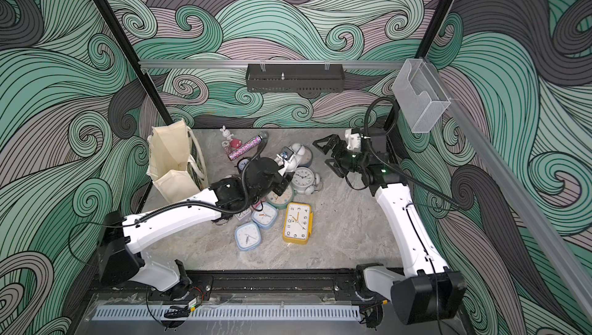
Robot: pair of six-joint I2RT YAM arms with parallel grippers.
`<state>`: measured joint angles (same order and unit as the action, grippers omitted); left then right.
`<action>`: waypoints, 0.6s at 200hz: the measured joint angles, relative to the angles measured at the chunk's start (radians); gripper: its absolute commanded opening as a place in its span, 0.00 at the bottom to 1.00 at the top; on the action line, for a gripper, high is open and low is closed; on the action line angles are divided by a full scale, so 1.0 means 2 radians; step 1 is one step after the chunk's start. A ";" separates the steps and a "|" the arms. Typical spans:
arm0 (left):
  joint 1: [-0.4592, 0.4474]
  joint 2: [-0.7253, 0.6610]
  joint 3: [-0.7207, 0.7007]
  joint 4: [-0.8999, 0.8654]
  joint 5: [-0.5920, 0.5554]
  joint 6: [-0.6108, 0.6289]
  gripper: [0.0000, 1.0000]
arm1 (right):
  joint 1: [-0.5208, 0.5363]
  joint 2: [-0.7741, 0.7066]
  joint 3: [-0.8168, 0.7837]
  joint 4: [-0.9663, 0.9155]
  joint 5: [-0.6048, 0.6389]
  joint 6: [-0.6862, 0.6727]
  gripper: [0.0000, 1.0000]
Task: Put the alarm clock into the canvas bag
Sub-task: Place the alarm at the canvas bag.
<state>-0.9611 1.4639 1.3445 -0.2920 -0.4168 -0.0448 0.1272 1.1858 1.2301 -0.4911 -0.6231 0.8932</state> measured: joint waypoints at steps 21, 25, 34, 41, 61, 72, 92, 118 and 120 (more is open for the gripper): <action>0.042 -0.039 0.069 -0.101 0.005 -0.050 0.30 | 0.002 -0.024 -0.001 -0.012 0.021 -0.024 1.00; 0.053 -0.046 0.083 -0.120 0.006 -0.059 0.30 | 0.002 -0.028 -0.002 -0.014 0.024 -0.028 1.00; 0.082 -0.060 0.111 -0.158 0.013 -0.079 0.30 | 0.005 -0.036 -0.006 -0.018 0.031 -0.039 1.00; 0.108 -0.072 0.129 -0.187 0.021 -0.094 0.30 | 0.007 -0.041 -0.009 -0.022 0.035 -0.047 1.00; 0.183 -0.098 0.172 -0.276 0.034 -0.129 0.30 | 0.014 -0.047 -0.021 -0.029 0.048 -0.065 1.00; 0.218 -0.107 0.189 -0.321 0.037 -0.142 0.30 | 0.019 -0.048 -0.028 -0.031 0.052 -0.073 1.00; 0.275 -0.112 0.207 -0.387 0.051 -0.158 0.30 | 0.031 -0.048 -0.038 -0.036 0.058 -0.084 1.00; 0.366 -0.107 0.210 -0.432 0.096 -0.171 0.29 | 0.050 -0.046 -0.040 -0.038 0.063 -0.095 1.00; 0.373 -0.106 0.210 -0.434 0.097 -0.171 0.29 | 0.052 -0.046 -0.040 -0.038 0.063 -0.097 1.00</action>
<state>-0.2157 1.2526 1.7641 -1.1595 -0.2218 -0.3866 0.2321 1.0935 1.1492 -0.5674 -0.4965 0.7002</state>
